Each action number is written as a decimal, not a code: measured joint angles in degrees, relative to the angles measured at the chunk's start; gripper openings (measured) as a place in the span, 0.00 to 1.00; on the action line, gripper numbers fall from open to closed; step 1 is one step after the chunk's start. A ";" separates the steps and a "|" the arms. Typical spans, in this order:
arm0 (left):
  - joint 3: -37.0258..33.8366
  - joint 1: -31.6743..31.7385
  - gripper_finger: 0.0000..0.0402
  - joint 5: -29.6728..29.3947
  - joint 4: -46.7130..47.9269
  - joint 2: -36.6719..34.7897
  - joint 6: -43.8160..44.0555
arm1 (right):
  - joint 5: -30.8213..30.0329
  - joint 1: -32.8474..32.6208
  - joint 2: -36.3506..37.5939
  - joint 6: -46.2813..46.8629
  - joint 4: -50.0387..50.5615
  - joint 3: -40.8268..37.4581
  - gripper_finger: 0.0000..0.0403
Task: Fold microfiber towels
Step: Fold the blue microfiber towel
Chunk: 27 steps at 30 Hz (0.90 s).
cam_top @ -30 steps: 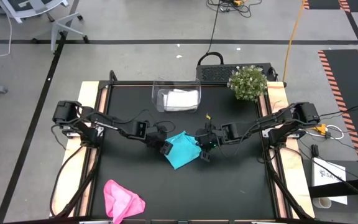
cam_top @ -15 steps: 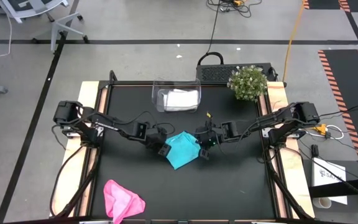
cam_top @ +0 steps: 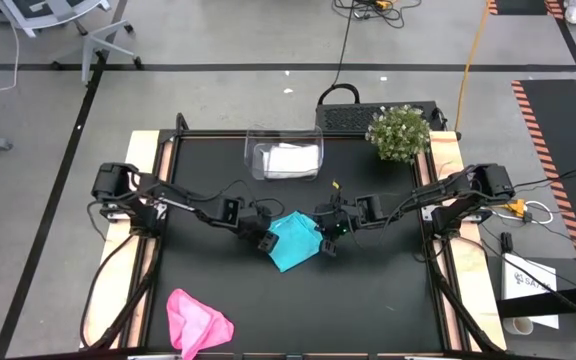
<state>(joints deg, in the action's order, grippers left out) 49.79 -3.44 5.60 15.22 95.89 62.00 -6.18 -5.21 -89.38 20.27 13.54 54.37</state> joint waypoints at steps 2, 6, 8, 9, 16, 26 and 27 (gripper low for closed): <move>-0.02 0.00 0.65 0.08 -0.09 0.85 -0.28 | 0.00 0.00 0.00 0.02 -0.16 0.00 0.00; -0.03 0.04 0.65 0.42 -2.90 1.32 -0.46 | -0.01 0.00 0.00 0.00 -0.40 0.00 0.00; -0.03 0.04 0.64 0.40 -4.56 1.45 -0.44 | 0.00 0.00 0.00 0.00 -0.39 0.00 0.00; -0.03 0.04 0.63 0.40 -4.82 1.45 -0.42 | -0.02 0.00 0.00 0.00 -0.39 0.00 0.00; -0.05 0.09 0.38 1.16 -6.03 0.69 -0.59 | -0.01 0.00 0.00 0.00 -0.39 0.00 0.00; -0.03 1.59 0.03 -0.71 -5.79 -2.86 -4.52 | 0.14 0.41 -0.27 -1.93 -4.48 0.00 0.00; -0.05 1.62 0.05 -0.71 -5.56 -2.86 -4.52 | 0.46 0.80 -0.45 -1.95 -5.10 0.00 0.00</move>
<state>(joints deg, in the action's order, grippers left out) 49.74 -1.83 4.89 9.66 93.03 57.48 -5.72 -4.41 -89.84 18.33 8.44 54.37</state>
